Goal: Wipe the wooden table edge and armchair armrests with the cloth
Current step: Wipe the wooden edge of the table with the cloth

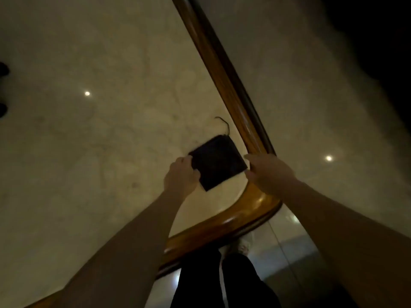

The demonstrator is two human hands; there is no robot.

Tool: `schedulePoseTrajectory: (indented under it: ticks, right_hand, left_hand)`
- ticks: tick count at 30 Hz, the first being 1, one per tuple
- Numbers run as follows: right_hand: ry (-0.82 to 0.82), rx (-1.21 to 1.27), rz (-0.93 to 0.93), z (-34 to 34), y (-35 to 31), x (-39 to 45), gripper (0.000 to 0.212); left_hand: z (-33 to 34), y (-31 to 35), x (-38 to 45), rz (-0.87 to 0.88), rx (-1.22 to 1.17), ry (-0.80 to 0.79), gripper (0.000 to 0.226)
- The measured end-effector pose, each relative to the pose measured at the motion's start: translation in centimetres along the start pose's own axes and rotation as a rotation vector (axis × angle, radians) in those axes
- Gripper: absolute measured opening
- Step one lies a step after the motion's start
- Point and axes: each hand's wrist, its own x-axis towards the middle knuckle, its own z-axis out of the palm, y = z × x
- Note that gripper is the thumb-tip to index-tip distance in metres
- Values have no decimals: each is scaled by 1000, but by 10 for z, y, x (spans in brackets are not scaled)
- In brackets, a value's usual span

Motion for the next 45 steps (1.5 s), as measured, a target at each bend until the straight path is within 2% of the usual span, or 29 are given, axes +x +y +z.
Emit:
schedulePoseTrajectory:
  ticks: [4, 8, 10, 13, 16, 21, 24, 26, 31, 36, 41, 45]
  right_hand:
    - [-89, -94, -27, 22, 4, 51, 53]
    - [-49, -220, -150, 35, 6, 111, 58]
    - [-48, -293, -215, 42, 8, 130, 64]
    - [-91, -340, -244, 47, 7, 148, 69]
    - [-66, -367, -245, 47, 2, 151, 65]
    - [-125, -360, -223, 42, 3, 145, 51]
    - [-98, -305, -233, 40, 3, 135, 26]
    - [-68, -264, -233, 34, 1, 125, 18]
    - [-61, -226, -184, 6, -5, 84, 15]
    - [22, -108, 12, -36, 0, 24, 6]
    - [112, 6, 182, -86, 27, -54, 21]
    - [226, 41, 304, -118, 60, -118, 16]
  left_hand:
    - [31, -7, 24, 17, 14, 86, 57]
    - [40, -8, 59, -40, -13, 117, 66]
    - [47, -5, 66, -46, 54, 136, 66]
    - [52, 1, 73, -64, 91, 189, 62]
    - [54, 12, 75, -64, 65, 175, 57]
    - [53, 17, 76, -43, 24, 149, 30]
    - [47, 17, 70, -49, -11, 138, 27]
    - [39, 18, 63, -24, -23, 110, 25]
    - [8, 34, 32, 123, -27, 31, 18]
    - [-24, 77, -2, 270, -75, 26, 10]
    - [-59, 149, -28, 452, -29, -6, 11]
    - [-70, 224, -44, 632, 65, -67, 18]
